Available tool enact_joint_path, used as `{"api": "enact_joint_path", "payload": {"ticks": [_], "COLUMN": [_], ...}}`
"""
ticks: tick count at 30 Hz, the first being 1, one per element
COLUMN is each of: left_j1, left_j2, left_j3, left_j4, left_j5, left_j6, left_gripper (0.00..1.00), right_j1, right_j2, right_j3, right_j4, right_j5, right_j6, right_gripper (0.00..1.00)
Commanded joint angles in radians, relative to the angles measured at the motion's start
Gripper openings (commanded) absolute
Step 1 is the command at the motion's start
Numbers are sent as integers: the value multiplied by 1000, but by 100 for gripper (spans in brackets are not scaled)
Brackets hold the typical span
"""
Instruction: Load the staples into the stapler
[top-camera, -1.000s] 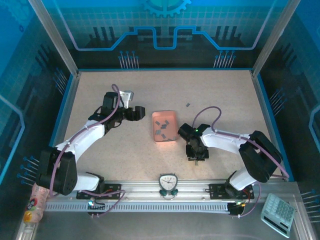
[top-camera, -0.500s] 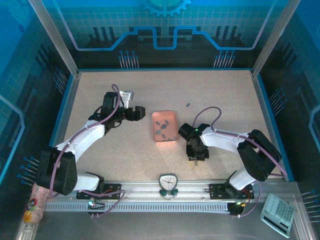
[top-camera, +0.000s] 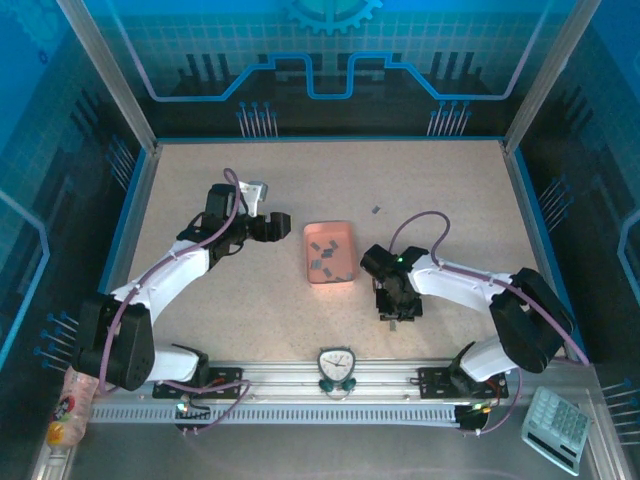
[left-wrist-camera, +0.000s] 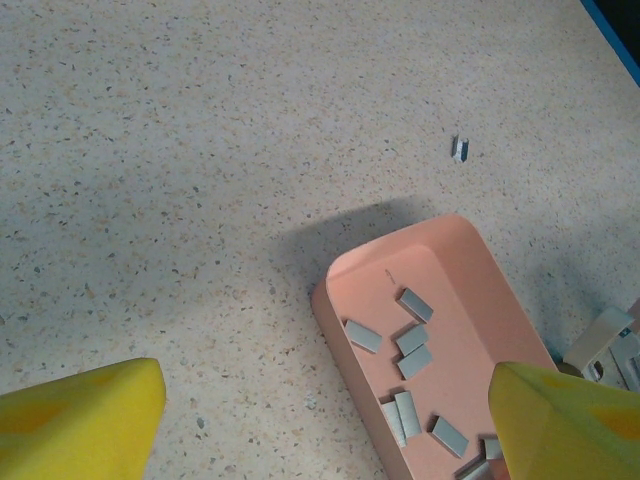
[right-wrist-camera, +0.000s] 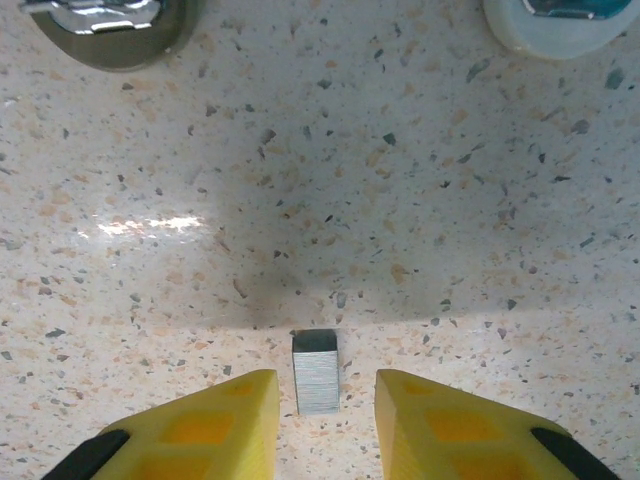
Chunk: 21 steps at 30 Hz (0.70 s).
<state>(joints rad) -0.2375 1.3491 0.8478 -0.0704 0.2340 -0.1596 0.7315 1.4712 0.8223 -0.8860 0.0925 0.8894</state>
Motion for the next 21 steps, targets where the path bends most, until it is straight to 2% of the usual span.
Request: {"api": "enact_joint_path", "payload": {"ticks": [1,17,21], "left_j1": [1,1,0], "left_j2": [2,4,3], "left_j3": [-18,-17,-18], "left_j4": [15,15,15], "left_j5": [31,29,28], "left_j6": [-16,-14,-14], "left_gripper": [85,85,85], "right_j1": [-12,-12,-13], "right_j2": [22,92,89], "right_j3": [-19,-36,-57], "right_j4": [17,44,72], "right_j5": [-27,-39,-40], "right_j6": [7,-1,4], "right_gripper": [32,29,24]}}
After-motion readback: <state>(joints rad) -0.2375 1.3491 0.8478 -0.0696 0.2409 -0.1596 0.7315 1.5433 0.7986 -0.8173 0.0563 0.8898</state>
